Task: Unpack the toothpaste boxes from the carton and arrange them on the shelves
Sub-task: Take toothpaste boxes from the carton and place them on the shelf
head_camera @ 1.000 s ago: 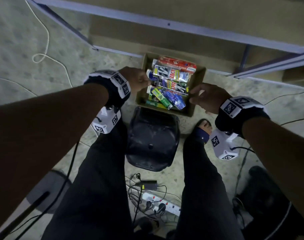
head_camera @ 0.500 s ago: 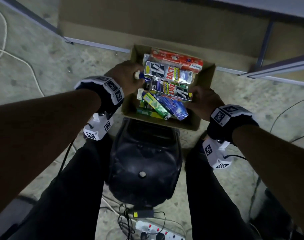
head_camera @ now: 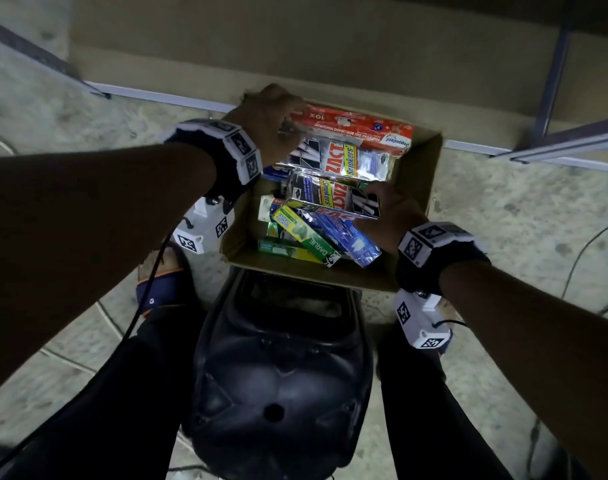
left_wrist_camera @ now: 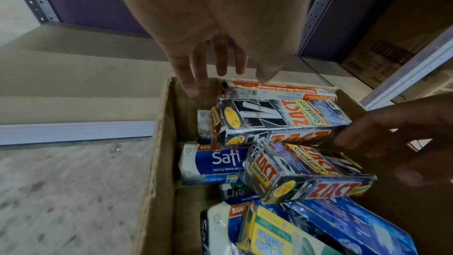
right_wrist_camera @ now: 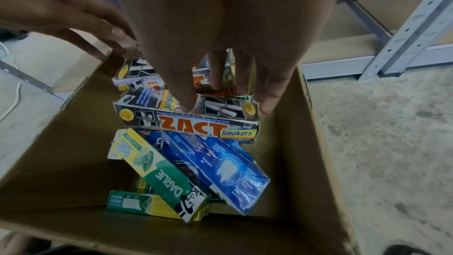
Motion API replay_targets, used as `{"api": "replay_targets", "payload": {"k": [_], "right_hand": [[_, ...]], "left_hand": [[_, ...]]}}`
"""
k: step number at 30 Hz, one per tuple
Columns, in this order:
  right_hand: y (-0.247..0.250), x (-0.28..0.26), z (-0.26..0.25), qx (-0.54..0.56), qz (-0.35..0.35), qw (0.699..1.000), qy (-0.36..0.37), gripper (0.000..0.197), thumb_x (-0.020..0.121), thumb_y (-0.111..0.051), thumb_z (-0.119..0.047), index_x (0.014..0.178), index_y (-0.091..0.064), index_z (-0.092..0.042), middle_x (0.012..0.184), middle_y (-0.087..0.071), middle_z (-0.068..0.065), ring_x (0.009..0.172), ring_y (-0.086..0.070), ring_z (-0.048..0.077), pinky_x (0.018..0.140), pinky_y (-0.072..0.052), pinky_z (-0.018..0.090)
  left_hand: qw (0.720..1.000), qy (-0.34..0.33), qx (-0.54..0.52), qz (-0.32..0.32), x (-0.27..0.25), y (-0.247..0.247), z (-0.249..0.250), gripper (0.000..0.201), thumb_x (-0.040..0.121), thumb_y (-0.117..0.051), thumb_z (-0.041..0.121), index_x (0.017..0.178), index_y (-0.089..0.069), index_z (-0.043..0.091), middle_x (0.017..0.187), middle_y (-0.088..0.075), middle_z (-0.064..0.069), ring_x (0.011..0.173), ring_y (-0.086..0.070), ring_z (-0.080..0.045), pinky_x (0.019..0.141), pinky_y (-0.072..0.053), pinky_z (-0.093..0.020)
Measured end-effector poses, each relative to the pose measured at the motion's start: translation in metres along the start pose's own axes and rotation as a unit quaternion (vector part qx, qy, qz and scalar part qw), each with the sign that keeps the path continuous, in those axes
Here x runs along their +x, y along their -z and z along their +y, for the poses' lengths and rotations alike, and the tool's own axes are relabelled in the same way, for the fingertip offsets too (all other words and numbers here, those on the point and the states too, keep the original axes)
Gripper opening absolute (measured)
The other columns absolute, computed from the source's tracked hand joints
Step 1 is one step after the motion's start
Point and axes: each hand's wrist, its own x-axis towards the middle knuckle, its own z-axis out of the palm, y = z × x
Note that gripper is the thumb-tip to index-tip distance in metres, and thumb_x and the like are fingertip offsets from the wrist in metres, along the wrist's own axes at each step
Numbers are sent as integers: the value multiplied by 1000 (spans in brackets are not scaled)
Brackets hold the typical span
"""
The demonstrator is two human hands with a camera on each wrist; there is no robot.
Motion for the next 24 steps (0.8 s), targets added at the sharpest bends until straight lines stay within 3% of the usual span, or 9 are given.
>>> {"api": "replay_targets", "payload": {"k": [5,9,11,15,18,21,24], "right_hand": [[-13,12,6,-9,9,1000,12,67,85,-72,-34,144,-41,-25,144,-46,4,126,-51,29,103,-44,35],[-18,15,10,-3,18,1000,20,67,84,-73,-32,143,-41,-26,144,-46,2,129,-48,29,106,-44,41],[-20,13,14,-12,24,999,31,68,82,-74,-31,141,-42,-28,143,-45,2,128,-46,31,105,-45,44],[-20,14,19,-48,39,997,38,71,79,-77,-31,140,-42,-38,142,-42,5,125,-44,35,104,-43,43],[-23,20,17,-28,28,999,32,70,78,-79,-30,135,-42,-46,138,-39,6,123,-48,32,104,-45,38],[-26,26,15,-37,20,999,23,71,77,-79,-28,134,-43,-47,138,-38,6,122,-51,33,104,-46,39],[-26,29,13,-44,20,998,25,68,79,-78,-24,136,-46,-43,140,-44,4,123,-51,32,104,-48,44]], "left_hand": [[999,-18,22,23,5,-13,0,43,93,-59,29,131,-54,9,138,-41,-14,113,-54,-33,96,-34,-23],[997,-25,52,57,0,-22,2,37,91,-60,27,123,-54,9,135,-42,-17,112,-48,-40,96,-44,-44],[995,-25,64,66,-1,-25,3,35,89,-59,28,119,-53,10,134,-42,-17,110,-47,-41,94,-44,-47],[997,-29,32,64,3,-24,5,29,88,-62,26,111,-52,11,130,-43,-14,106,-52,-37,90,-47,-45],[998,-34,11,43,8,-22,5,32,88,-67,23,112,-50,10,127,-42,-13,94,-55,-30,84,-48,-37],[998,-53,-7,28,8,-19,2,33,89,-67,20,117,-52,10,126,-42,-14,99,-55,-27,84,-43,-26],[998,-61,-15,30,7,-17,0,36,91,-66,20,124,-53,11,126,-43,-14,106,-55,-28,89,-40,-25]]}}
